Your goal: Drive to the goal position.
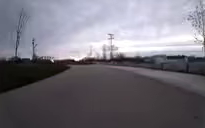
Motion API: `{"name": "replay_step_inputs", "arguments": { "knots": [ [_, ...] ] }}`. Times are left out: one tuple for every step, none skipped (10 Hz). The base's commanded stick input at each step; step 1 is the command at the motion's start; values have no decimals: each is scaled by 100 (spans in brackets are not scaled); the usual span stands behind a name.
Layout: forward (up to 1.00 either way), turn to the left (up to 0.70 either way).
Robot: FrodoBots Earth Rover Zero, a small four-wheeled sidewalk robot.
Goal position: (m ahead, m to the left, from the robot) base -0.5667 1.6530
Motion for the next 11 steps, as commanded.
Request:
{"name": "replay_step_inputs", "arguments": {
  "knots": [
    [100, 0],
    [100, 0],
    [100, 0],
    [100, 0],
    [100, 0],
    [100, 0],
    [100, 0],
    [100, 0],
    [100, 0],
    [100, 2],
    [100, 6]
  ]
}}
